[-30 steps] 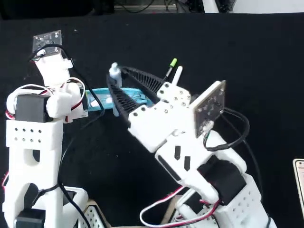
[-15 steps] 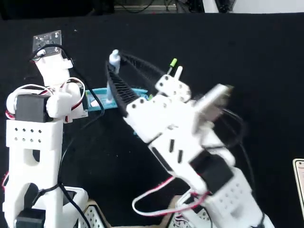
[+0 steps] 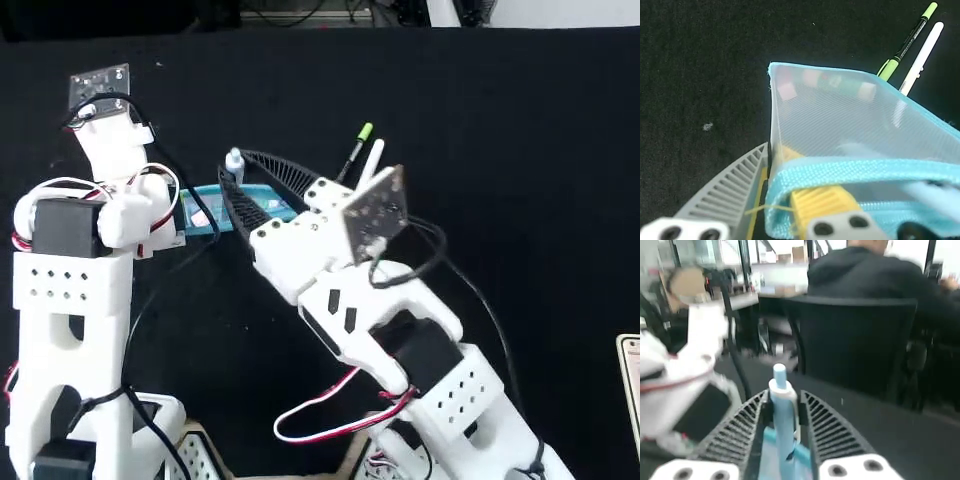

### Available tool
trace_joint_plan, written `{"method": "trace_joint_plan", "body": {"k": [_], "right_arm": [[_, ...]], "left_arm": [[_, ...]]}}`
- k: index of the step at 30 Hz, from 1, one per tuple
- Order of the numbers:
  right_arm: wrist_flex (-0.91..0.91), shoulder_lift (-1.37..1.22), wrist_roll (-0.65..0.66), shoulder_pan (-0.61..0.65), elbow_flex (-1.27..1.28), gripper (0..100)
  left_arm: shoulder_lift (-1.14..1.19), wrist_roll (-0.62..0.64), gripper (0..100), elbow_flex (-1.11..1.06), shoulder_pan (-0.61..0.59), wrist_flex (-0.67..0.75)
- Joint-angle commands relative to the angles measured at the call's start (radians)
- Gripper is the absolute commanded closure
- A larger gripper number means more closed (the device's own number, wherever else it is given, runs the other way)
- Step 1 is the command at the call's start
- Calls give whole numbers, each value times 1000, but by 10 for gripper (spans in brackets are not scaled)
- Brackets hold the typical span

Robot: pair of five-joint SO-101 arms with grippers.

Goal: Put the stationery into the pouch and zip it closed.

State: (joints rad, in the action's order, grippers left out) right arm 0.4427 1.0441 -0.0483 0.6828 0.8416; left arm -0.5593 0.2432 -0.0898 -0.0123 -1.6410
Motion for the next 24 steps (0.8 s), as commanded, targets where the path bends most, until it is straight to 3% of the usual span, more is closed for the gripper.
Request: {"method": "trace_joint_plan", "body": {"k": [1,14,19,24], "right_arm": [[118,1,-11,-18,-85,817],[537,-2,-3,-46,-584,881],[578,-73,-5,-276,-581,881],[617,-312,-31,-545,-526,881]], "left_arm": [[6,8,970,-4,-12,12],[6,6,970,-4,-12,12],[6,6,970,-4,-12,12],[6,6,970,-4,-12,12]]}}
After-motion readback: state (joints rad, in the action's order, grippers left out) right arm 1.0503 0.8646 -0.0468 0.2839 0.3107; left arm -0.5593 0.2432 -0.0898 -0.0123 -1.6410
